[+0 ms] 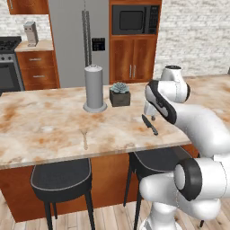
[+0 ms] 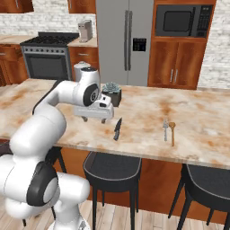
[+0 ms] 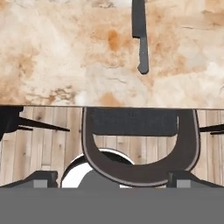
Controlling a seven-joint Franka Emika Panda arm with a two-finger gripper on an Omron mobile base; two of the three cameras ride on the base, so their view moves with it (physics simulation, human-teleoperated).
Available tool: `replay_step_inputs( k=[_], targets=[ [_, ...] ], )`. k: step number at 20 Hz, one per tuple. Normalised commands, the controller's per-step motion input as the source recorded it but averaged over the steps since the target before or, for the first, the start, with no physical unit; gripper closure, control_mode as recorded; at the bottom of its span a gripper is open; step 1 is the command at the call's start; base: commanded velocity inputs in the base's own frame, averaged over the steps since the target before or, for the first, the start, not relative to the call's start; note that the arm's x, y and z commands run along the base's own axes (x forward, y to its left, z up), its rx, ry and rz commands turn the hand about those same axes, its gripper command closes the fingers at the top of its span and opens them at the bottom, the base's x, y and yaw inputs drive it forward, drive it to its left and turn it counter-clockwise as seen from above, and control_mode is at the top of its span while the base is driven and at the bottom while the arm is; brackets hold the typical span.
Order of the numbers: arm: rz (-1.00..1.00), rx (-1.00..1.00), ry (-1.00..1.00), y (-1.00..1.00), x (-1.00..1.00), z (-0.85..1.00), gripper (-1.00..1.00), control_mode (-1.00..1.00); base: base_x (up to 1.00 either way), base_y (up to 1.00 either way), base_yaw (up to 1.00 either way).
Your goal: Pick up the metallic utensils from the counter and place them in the open drawer. Make sure not to pick up any wooden utensils.
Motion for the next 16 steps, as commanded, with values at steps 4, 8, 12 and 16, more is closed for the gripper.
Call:
replay_step_inputs(
  k=[4,8,12,16],
  targets=[
    [-0.04,0.0,0.09,-0.27,0.6,-0.3,-1.0,-1.0,0.0,0.0,0.0],
    [0.0,0.0,0.02,-0.37,0.41,-0.36,-1.0,-1.0,0.0,0.0,0.0],
    [0.0,0.0,0.0,-0.31,0.35,-0.41,-1.0,-1.0,0.0,0.0,0.0],
    [0.0,0.0,0.0,-0.2,0.3,-0.45,-1.0,-1.0,0.0,0.0,0.0]
  ],
)
